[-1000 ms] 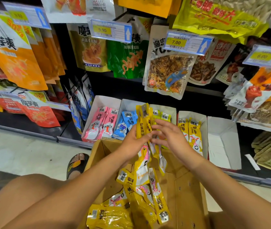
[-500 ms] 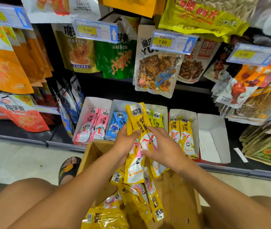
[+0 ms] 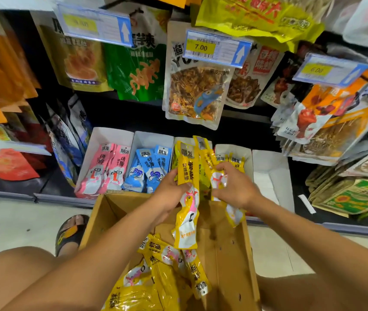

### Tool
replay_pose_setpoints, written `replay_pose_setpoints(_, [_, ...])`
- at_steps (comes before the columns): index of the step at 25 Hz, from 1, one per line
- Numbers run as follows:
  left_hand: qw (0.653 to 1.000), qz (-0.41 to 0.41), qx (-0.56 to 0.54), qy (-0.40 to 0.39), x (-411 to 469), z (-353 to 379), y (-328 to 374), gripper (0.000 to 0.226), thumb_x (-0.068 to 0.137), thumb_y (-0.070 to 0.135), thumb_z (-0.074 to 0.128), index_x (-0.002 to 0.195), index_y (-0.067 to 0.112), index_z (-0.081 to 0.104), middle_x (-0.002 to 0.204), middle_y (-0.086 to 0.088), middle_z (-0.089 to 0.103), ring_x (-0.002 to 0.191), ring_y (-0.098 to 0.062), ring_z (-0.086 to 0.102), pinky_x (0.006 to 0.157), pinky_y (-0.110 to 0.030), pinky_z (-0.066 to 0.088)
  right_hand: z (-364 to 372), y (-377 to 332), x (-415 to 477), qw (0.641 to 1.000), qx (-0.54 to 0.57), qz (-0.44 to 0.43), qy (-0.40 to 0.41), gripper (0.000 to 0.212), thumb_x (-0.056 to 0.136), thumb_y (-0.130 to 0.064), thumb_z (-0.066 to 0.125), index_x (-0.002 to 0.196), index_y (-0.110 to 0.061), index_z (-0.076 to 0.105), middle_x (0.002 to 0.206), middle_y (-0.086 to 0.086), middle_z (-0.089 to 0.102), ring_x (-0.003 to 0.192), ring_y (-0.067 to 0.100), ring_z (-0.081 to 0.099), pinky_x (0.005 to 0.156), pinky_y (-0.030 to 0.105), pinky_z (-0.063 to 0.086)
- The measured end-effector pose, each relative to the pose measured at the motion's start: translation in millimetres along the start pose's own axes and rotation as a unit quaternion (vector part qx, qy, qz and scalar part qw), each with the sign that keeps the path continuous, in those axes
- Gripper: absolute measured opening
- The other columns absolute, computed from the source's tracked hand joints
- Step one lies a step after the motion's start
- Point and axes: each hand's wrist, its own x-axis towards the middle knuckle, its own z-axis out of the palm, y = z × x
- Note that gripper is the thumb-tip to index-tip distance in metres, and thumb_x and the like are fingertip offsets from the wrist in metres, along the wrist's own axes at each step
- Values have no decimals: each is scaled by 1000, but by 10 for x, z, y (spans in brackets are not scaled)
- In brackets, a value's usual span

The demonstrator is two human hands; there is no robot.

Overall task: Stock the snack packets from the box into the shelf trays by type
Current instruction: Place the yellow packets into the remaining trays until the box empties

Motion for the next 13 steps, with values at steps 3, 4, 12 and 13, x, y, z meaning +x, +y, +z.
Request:
replay_pose_setpoints(3, [999, -11, 21, 46, 79, -22, -101, 19, 99, 10, 64, 117, 19, 63, 114, -5, 74, 102, -26, 72, 95, -51, 57, -141, 452, 432, 996, -54, 70, 12, 65, 71, -47, 71, 128, -34, 43, 98, 1, 66, 87, 27, 65, 75, 38, 53])
replay_pose_setpoints(4, [998, -12, 21, 52, 102, -37, -126, 16, 99, 10, 63, 111, 22, 64, 113, -5, 74, 102, -26, 72, 96, -52, 57, -139, 620, 572, 993, -79, 85, 10, 64, 73, -47, 72, 129, -30, 45, 99, 5, 68, 91, 29, 65, 74, 36, 50])
replay_pose_setpoints(12, [998, 12, -19, 62, 263, -150, -116, 15, 102, 10, 60, 106, 21, 68, 102, 7, 79, 85, -6, 74, 75, -22, 56, 371, 1415, 1313, 984, -130, 120, -36, 74, 71, -39, 73, 139, -23, 47, 118, 6, 65, 93, 26, 65, 78, 38, 58])
replay_pose_setpoints(13, [998, 10, -23, 64, 274, -160, -121, 16, 102, 9, 59, 105, 21, 68, 99, 8, 79, 84, -6, 74, 76, -21, 57, 433, 1453, 1363, 985, -128, 113, -36, 74, 72, -37, 72, 141, -24, 48, 122, 6, 65, 97, 27, 65, 81, 39, 59])
